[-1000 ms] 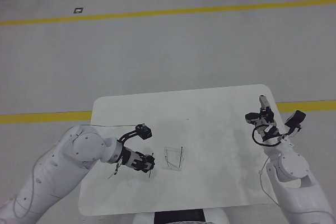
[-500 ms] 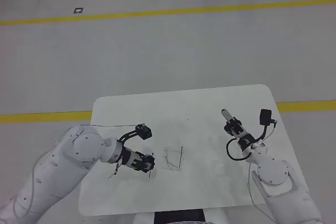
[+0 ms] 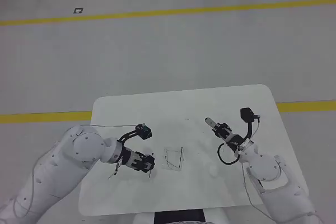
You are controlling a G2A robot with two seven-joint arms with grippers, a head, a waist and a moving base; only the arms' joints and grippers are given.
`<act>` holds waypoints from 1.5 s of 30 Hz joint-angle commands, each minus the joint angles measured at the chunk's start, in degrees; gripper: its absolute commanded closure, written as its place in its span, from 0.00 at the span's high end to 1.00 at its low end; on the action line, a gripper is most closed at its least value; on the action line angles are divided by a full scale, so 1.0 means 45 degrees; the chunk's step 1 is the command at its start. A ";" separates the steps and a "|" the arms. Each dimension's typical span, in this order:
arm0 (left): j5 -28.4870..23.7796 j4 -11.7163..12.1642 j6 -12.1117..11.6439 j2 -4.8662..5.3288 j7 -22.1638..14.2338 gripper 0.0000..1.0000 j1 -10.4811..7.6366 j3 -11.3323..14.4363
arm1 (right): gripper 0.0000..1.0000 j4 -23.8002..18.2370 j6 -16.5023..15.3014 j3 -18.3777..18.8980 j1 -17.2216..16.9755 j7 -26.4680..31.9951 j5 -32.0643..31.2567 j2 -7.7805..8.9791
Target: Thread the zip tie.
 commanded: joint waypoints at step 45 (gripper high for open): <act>0.0000 0.0000 0.0000 0.0000 0.0000 0.00 0.0000 0.0000 | 1.00 0.1659 -0.1756 -0.1890 0.2077 0.6241 0.1339 0.0058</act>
